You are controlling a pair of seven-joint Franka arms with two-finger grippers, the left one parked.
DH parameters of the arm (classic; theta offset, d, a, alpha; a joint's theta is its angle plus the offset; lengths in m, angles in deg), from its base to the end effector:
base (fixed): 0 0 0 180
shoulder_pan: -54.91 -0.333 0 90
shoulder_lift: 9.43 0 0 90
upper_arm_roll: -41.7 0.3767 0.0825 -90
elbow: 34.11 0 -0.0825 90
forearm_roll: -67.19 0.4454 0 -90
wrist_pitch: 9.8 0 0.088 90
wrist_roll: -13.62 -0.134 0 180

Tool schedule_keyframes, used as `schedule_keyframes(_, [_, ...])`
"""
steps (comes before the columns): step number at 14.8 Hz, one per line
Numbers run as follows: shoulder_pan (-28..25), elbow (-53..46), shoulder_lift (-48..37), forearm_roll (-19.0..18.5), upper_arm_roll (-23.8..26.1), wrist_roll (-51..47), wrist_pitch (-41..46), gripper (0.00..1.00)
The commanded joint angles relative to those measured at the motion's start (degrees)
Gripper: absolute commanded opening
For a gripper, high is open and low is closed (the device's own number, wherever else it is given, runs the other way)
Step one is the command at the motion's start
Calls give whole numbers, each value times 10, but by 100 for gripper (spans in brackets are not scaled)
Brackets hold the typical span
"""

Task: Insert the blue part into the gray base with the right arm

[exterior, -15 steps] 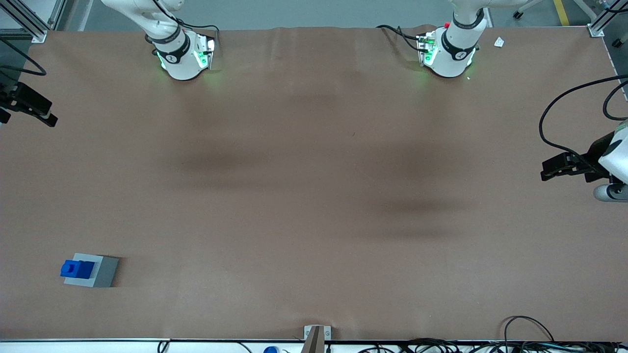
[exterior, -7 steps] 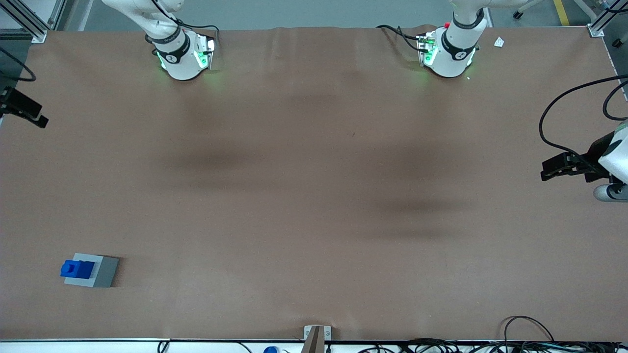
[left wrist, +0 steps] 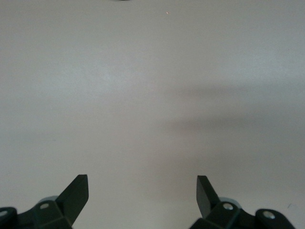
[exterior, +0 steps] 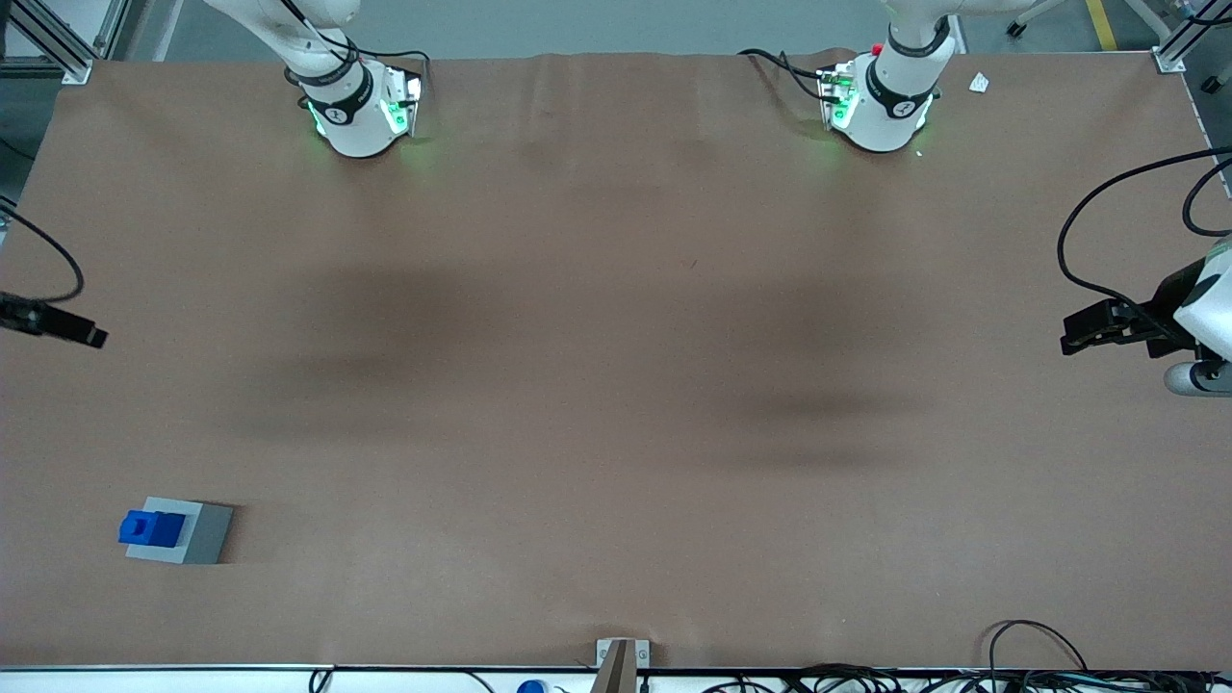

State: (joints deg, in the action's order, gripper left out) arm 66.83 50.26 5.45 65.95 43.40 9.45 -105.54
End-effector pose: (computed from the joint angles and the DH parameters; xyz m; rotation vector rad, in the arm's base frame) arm 0.6968 -0.1307 0.5467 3.1053 -0.3888 -0.0967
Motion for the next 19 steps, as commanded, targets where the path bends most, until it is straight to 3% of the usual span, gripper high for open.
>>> schedule_keyframes(1, [7,-10,37,-4,9,-9,-45,100])
schedule_keyframes(16, [21,-10,195,-10,8,0,-300,100])
schedule_keyframes(19, [25,-10,220,-25,8,42,-346,100])
